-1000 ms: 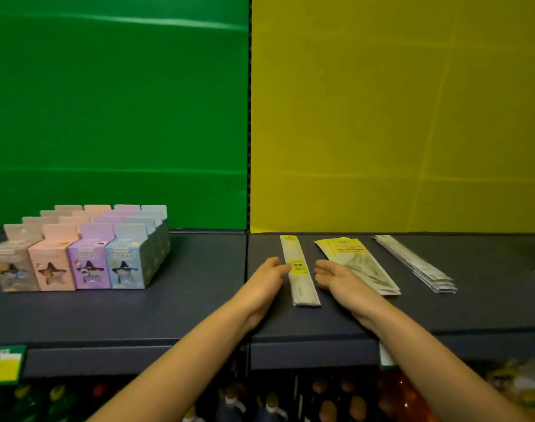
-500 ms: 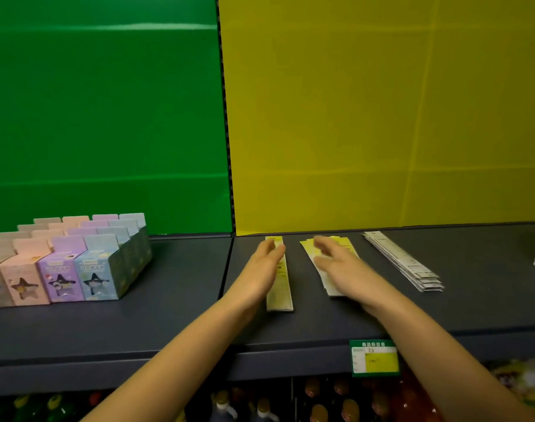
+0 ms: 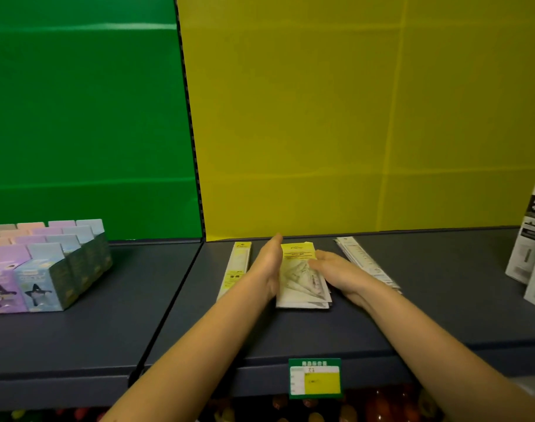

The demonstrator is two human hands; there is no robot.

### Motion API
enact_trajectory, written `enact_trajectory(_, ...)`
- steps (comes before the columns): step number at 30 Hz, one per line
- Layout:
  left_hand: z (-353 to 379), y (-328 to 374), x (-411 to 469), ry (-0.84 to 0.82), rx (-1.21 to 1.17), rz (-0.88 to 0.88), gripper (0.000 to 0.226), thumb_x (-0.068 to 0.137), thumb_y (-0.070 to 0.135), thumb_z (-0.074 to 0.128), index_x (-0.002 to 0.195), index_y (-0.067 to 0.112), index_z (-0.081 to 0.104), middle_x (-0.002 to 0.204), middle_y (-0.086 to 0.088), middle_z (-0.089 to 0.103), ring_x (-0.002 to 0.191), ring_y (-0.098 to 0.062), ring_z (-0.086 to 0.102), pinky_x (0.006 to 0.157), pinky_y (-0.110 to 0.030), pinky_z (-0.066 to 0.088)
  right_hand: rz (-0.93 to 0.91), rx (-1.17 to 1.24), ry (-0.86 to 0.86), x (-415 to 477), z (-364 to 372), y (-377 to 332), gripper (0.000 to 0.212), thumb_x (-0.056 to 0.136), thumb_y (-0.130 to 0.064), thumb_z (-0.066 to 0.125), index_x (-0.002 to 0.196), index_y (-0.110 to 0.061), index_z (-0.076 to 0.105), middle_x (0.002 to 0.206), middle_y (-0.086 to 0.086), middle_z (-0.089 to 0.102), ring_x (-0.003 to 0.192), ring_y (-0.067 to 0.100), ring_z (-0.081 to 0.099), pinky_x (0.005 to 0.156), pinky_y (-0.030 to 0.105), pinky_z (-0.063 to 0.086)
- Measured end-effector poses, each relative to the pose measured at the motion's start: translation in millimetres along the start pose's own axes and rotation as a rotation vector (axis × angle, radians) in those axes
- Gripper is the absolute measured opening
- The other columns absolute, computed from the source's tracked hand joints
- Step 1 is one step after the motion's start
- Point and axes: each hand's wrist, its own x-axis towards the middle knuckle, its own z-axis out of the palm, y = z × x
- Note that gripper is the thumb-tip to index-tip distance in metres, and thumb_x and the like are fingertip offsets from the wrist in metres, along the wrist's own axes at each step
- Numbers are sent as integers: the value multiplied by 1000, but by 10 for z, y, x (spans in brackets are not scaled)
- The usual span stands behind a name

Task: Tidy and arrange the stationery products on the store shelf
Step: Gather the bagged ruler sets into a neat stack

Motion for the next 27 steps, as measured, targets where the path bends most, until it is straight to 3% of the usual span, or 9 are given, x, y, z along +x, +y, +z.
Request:
enact_trajectory(3, 62, -8, 55, 49, -31, 10, 54, 99, 42, 25, 137, 4, 34, 107, -14, 65, 101, -28, 61, 56, -29, 45, -26, -7, 9, 136, -15, 96, 38, 97, -22, 35, 132, -13, 47, 132, 4, 56, 120, 20, 54, 106, 38, 39)
enact_trajectory(5, 83, -22, 54, 60, -39, 5, 54, 100, 39, 26, 140, 3, 31, 117, -14, 60, 117, -29, 54, 64, -30, 43, -22, 40, 12, 249, -11, 171, 45, 95, -28, 36, 138, -13, 39, 140, 6, 48, 127, 21, 47, 110, 41, 35)
enact_trajectory(8, 52, -46, 57, 48, -33, 47, 46, 99, 36, 31, 130, 5, 44, 94, -10, 67, 88, -23, 63, 66, -30, 45, 4, 173, 4, 76, -10, 55, 29, 98, -23, 33, 124, -17, 44, 132, 0, 51, 122, 20, 49, 104, 32, 36)
enact_trajectory(11, -10, -154, 122, 10, 25, 60, 30, 97, 34, 38, 96, 12, 60, 58, 6, 71, 59, -8, 68, 56, -21, 51, 11, 263, -8, 12, -43, 61, 34, 100, -14, 30, 130, -8, 45, 124, 2, 54, 123, 25, 50, 102, 34, 37)
enact_trajectory(15, -3, -269, 70, 15, 25, 93, 46, 85, 44, 50, 122, 16, 54, 115, -4, 68, 102, -19, 66, 98, -39, 47, 13, 330, -25, 54, -20, 164, 25, 100, -21, 31, 114, -16, 51, 123, 4, 57, 119, 22, 53, 109, 39, 35)
enact_trajectory(19, 34, -269, -2, -5, 46, 121, 61, 79, 49, 53, 130, 17, 46, 129, -3, 59, 111, -19, 60, 102, -40, 44, 4, 301, -21, 121, -13, 183, 27, 100, -25, 32, 114, -15, 52, 119, 4, 60, 115, 20, 55, 109, 40, 36)
enact_trajectory(21, 42, -249, -104, 2, 205, 195, 61, 86, 43, 53, 138, 16, 36, 132, 5, 51, 113, -12, 54, 95, -31, 42, -18, 164, -22, 178, -58, 133, 38, 99, -24, 33, 132, -7, 43, 133, 2, 51, 127, 22, 45, 112, 38, 30)
enact_trajectory(25, -61, -271, -242, 16, 708, 334, 83, 86, 47, 54, 149, 20, 7, 159, 5, 5, 144, -15, 16, 114, -32, 17, -73, -198, 56, 417, -210, -67, 48, 98, -11, 29, 146, -8, 22, 155, 6, 21, 144, 23, 19, 114, 35, 19)
enact_trajectory(27, -135, -283, -279, -38, 830, 357, 94, 78, 52, 62, 149, 22, 7, 155, 7, 19, 138, -14, 29, 113, -30, 25, -103, -285, 34, 566, -236, -162, 47, 97, -4, 27, 143, -7, 29, 154, 10, 26, 142, 25, 23, 113, 35, 22)
